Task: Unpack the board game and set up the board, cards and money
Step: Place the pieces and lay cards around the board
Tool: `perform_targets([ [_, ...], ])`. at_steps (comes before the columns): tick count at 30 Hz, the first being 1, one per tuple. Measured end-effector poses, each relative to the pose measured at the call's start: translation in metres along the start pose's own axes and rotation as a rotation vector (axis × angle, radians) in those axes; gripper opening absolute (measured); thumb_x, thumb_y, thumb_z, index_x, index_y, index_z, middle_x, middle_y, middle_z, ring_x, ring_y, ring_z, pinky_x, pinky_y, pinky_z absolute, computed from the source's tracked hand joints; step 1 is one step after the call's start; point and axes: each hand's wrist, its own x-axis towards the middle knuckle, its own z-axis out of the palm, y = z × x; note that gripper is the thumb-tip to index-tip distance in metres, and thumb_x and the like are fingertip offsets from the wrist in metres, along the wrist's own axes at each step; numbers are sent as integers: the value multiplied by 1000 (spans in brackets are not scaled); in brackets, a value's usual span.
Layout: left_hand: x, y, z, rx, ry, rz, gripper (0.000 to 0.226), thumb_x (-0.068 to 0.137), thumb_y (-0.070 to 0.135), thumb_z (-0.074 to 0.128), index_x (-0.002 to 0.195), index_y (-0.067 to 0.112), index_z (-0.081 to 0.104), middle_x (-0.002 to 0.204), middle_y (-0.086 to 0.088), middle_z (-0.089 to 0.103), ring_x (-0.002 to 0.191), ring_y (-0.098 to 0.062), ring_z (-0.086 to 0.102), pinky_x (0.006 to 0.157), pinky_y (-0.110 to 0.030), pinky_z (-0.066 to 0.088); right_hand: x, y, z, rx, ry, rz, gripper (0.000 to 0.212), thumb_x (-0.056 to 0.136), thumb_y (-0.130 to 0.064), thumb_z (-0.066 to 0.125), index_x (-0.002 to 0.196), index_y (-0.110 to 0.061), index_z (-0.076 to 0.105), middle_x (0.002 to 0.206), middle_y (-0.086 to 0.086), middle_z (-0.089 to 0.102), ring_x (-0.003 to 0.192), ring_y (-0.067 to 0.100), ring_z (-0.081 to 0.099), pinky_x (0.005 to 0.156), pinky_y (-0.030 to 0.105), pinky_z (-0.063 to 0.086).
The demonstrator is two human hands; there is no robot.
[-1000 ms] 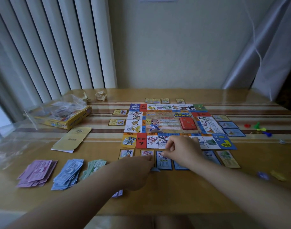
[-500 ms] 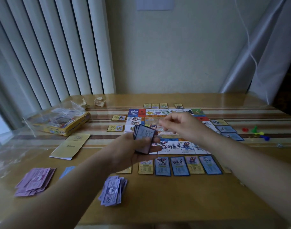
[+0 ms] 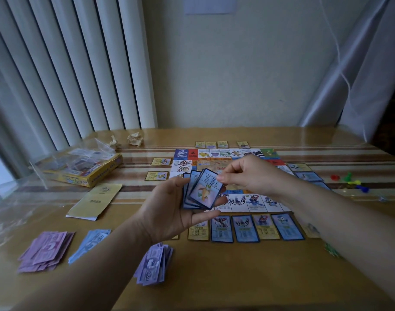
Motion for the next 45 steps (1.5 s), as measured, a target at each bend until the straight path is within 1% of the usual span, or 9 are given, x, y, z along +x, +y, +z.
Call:
perform_targets([
  [11,15,-4,-12,347,158,57,23,93,-4,47,115,-1,52,93,-17,72,91,-26,71,71,-34,60,2,13,13,35,-60,90,17,90,-32,62,94,-17,70,106,-9,64,92,4,55,98,36,41],
  [16,23,1,-11,519,185,76,22,89,-5,54,110,1,54,99,-16,68,93,-25,68,86,-38,56,3,17,18,101,12,92,22,78,-31,75,77,-13,63,74,-1,61,68,9,55,72,29,46],
  [18,27,0,-9,550,204,71,21,89,-4,56,108,2,55,101,-16,66,98,-28,65,91,-41,53,3,20,18,112,30,95,20,77,-27,77,73,-13,62,69,-1,60,65,9,55,72,30,48],
  [23,34,-1,-6,453,244,48,13,91,2,56,104,1,56,97,-17,67,88,-25,68,76,-36,58,5,28,12,103,63,125,14,81,-22,74,82,-11,67,74,5,68,68,13,61,77,36,54],
  [29,43,2,-3,411,239,94,13,94,2,49,107,2,54,103,-18,65,88,-25,67,69,-31,59,12,32,2,177,72,130,12,84,-21,71,91,-13,67,73,2,67,63,9,62,62,23,52],
  [36,76,26,16,230,302,176,5,93,2,51,98,2,51,100,-20,60,87,-28,63,65,-33,60,41,28,-16,349,174,122,18,83,-11,70,100,-12,63,92,7,72,64,7,63,54,16,50],
  [40,113,53,15,181,352,245,15,96,5,49,110,-1,50,100,-19,61,83,-25,65,64,-34,58,86,39,-49,324,338,80,11,89,-5,61,99,-10,59,103,15,69,83,22,66,77,37,56],
  [43,144,77,8,259,448,282,15,97,4,46,111,1,50,99,-16,62,81,-21,63,70,-31,54,126,58,-74,273,343,88,33,93,-1,54,125,-8,52,115,18,63,93,28,64,83,45,54],
  [45,168,92,3,349,522,297,9,98,3,45,97,2,53,92,-12,62,79,-18,59,77,-31,48,151,71,-88,122,362,86,44,91,-5,58,133,-12,46,113,16,64,91,31,66,81,43,55],
])
